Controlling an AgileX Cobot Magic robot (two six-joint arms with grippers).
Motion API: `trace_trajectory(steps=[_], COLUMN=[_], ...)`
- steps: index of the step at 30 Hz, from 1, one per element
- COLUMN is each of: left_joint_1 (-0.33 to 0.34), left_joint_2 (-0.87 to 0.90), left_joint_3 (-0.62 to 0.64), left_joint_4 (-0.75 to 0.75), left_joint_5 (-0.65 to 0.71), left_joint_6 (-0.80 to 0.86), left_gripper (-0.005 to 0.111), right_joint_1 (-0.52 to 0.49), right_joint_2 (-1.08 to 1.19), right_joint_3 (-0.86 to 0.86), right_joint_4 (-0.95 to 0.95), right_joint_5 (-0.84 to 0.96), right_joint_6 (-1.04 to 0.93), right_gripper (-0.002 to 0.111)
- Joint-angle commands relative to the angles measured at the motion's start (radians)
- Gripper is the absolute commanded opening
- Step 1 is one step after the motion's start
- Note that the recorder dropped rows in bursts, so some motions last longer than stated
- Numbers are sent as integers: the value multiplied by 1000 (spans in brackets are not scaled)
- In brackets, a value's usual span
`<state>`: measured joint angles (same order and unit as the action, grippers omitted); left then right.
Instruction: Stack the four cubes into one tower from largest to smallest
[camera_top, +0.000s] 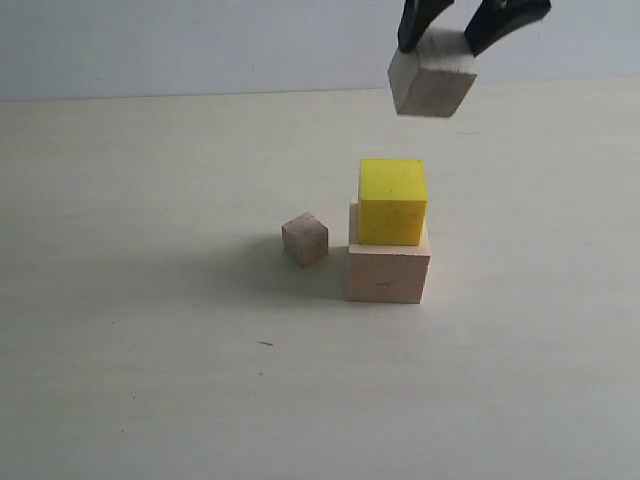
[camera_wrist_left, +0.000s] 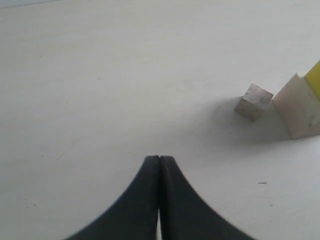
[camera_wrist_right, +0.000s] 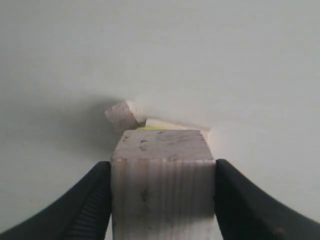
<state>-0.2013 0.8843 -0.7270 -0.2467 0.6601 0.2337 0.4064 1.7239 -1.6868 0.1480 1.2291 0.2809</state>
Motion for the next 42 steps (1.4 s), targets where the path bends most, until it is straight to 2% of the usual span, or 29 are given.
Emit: trace_trajectory(steps=[1, 9, 16, 34, 42], left_joint_1=[3, 3, -2, -121, -126], left_joint_2=[-6, -6, -6, -6, -6], left_joint_3=[2, 2, 2, 2, 2], left_joint_4=[0, -2, -6, 1, 1], left_joint_5=[-10, -6, -2, -1, -1], left_joint_6=[5, 5, 5, 5, 5], left_gripper=[0, 0, 0, 0, 0], right_joint_1=[19, 104, 106, 106, 106], right_joint_2=[-4, 1, 1, 78, 78], right_joint_3=[87, 88, 88, 86, 86], right_joint_4=[33, -31, -81, -88, -88], right_joint_5=[-8, -8, -8, -8, -8], right_joint_6=[18, 92, 215, 227, 227], right_gripper=[0, 0, 0, 0, 0])
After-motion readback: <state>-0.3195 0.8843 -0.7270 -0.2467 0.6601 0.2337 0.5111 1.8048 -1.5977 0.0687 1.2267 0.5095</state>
